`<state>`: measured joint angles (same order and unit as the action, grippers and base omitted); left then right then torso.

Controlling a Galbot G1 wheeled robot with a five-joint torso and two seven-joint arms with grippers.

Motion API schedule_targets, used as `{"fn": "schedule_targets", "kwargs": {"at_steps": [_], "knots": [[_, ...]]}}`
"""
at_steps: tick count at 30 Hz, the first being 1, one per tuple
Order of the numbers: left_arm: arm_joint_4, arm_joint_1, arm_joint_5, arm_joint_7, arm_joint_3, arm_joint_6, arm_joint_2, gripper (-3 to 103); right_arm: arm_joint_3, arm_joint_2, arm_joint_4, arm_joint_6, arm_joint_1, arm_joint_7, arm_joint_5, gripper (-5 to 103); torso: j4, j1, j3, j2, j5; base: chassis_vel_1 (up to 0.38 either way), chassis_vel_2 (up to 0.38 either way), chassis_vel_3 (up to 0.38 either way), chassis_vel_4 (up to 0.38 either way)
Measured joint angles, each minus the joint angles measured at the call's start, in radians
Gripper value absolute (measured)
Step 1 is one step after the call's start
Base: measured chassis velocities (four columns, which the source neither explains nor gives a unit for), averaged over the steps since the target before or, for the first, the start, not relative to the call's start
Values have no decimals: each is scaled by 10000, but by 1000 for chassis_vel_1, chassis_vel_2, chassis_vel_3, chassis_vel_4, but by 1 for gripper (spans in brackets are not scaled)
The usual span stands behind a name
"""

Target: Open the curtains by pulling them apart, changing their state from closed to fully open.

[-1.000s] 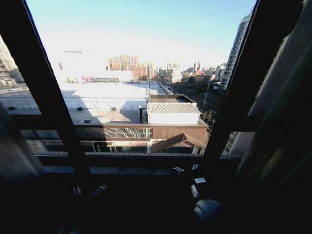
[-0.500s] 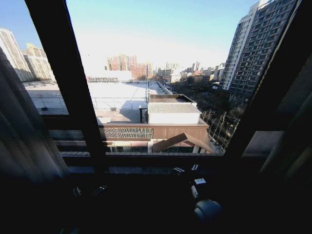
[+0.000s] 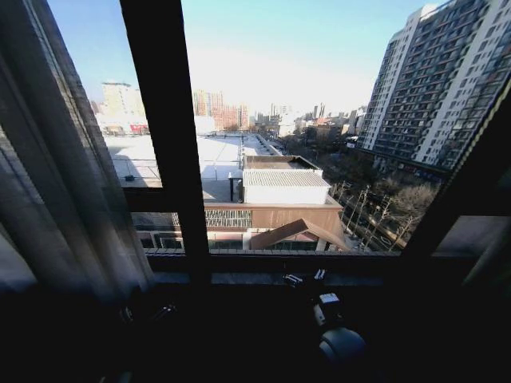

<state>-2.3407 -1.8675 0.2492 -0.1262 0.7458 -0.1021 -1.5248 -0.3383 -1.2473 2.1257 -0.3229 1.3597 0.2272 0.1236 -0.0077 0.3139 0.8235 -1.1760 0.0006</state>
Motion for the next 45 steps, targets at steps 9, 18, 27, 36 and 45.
{"fn": "schedule_targets", "kwargs": {"at_steps": [9,18,27,36,45], "knots": [[42,-29,-2,-12,-17,-68,-7,100,-28,-6,-55,60,1,-2,7,100,1,1,1,0,-3,337,350,-342,-351],[56,-52,-9,-26,-7,-111,4,100,-33,-50,-115,148,4,7,8,100,-1,-1,-1,-1,0,363,359,-362,-371],[114,-34,-21,-29,-10,-127,19,100,-29,-42,-348,735,-36,54,72,100,0,0,1,1,-1,328,368,-309,-353],[122,-29,-27,-27,6,-125,62,100,-225,-27,-406,738,-189,120,383,100,2,1,-1,-1,-8,159,153,-165,-158],[115,-33,-85,-61,-91,-111,43,100,-345,14,-244,357,-193,212,566,100,-1,0,1,1,2,-29,-26,31,35]]}}
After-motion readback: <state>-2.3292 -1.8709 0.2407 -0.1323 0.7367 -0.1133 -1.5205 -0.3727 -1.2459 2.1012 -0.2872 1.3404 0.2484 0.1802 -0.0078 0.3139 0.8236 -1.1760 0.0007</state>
